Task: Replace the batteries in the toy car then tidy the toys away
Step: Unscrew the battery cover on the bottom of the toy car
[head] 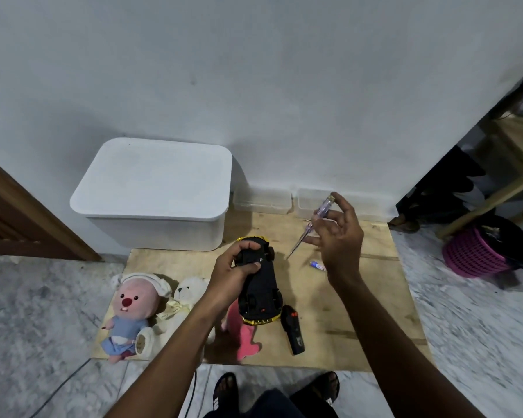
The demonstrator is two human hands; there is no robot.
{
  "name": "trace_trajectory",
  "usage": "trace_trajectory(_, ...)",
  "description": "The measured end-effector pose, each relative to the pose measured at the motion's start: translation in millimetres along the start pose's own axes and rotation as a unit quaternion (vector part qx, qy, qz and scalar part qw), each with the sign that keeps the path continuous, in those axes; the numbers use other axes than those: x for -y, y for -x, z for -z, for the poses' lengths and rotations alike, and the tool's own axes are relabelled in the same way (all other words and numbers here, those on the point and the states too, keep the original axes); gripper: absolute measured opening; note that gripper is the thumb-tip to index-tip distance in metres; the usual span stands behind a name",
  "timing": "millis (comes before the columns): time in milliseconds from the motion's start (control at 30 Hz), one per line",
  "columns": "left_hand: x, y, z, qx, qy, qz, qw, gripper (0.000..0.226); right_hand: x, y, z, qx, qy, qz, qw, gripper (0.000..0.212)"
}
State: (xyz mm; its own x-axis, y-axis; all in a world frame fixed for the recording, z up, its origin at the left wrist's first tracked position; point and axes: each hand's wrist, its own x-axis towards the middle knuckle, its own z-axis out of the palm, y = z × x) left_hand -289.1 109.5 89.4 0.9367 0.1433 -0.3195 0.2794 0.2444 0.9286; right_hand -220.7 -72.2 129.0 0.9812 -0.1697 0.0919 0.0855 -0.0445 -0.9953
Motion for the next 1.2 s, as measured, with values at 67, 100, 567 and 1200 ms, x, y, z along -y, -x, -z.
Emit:
trace_trajectory(67,3.6,-7.2,-3.9,-0.005,-0.001,0.008,1.0,0.034,-27.6,-21.3,12.9,-0.001,0.057,-0.067,0.996,0.054)
trace_trajectory(100,5.4,-10.8,-6.1,-0.008,0.0,0.012,1.0,0.034,-45.5,-30.6,18.7,0.009,0.117,-0.084,0.99,0.055)
trace_trajectory(567,23.0,-48.4,-41.8,-0.01,-0.003,0.049,0.999,0.034,-173.4,-55.1,31.0,0.245,0.428,-0.122,0.861,0.057)
trace_trajectory(1200,12.0,-37.3,-40.4,0.012,0.012,0.032,0.999,0.036,-67.5,-12.8,13.3,0.086,0.227,0.101,0.965,0.014)
